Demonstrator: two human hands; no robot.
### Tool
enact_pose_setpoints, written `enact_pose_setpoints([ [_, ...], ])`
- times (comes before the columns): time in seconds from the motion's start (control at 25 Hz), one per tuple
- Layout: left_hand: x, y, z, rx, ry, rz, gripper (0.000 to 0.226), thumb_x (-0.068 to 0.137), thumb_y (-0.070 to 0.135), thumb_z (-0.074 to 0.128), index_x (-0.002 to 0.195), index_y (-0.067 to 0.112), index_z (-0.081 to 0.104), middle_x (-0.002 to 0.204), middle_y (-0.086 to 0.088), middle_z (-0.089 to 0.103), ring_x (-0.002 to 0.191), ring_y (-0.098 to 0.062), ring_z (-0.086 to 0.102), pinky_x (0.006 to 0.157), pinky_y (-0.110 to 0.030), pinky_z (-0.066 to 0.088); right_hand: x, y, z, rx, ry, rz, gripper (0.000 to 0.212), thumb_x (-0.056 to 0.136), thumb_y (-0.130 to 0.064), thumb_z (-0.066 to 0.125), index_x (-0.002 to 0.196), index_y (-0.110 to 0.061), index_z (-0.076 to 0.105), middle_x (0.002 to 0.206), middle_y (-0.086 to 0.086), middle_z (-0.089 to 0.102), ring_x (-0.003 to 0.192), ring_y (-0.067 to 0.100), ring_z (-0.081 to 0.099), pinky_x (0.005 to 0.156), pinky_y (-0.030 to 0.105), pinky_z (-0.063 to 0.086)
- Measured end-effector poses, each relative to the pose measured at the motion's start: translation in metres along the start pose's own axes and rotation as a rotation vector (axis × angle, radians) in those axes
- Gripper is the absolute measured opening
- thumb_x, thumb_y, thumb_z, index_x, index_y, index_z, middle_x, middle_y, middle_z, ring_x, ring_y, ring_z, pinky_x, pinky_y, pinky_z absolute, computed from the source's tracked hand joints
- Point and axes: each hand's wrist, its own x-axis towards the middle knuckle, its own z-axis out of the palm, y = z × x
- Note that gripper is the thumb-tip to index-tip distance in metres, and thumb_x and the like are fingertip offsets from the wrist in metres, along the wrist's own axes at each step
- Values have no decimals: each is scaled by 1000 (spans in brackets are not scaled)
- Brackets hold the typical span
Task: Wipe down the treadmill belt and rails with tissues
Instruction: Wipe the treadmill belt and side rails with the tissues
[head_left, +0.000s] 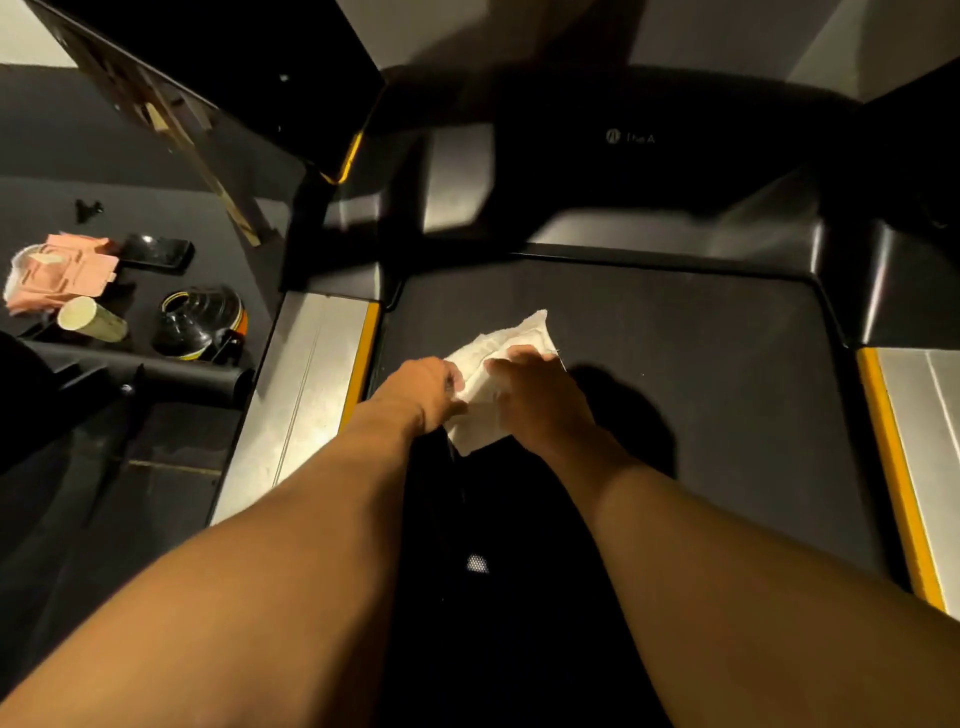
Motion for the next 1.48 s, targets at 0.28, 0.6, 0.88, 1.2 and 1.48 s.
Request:
enact_pose_setpoints([
  [0.28,29,-11,24,272,369,168,35,91,27,59,123,17,50,118,-10,52,106,-33,51,87,-39,48,30,0,35,-215,-86,-26,59,89,-60,44,140,-36,25,152,0,17,139,31,19,102,59,28],
  [0.6,78,-29,8,227,536,177,22,95,24,53,110,12,62,107,-13,54,98,-33,50,79,-39,46,93,-16,41,-40,92,7,23,96,-32,50,119,-29,54,124,8,47,118,31,46,95,54,39],
  [0.88,60,-81,16,217,777,294,33,81,29,57,109,10,61,104,-10,59,96,-34,53,84,-38,32,131,0,53,59,560,33,6,86,-22,61,89,-21,66,89,11,56,75,31,59,63,34,39],
  [1.2,70,-92,22,-52,792,325,36,85,17,47,119,12,58,105,-10,62,92,-33,56,87,-43,45,91,1,54,-222,342,-228,58,80,-63,43,124,-26,53,122,6,55,111,36,51,86,52,39],
  [1.48,66,-80,21,-79,928,389,32,81,13,44,98,-2,66,91,-18,65,88,-22,47,83,-29,34,136,-6,42,-274,313,-97,35,86,-26,56,120,-18,54,117,13,55,106,36,52,81,50,41],
])
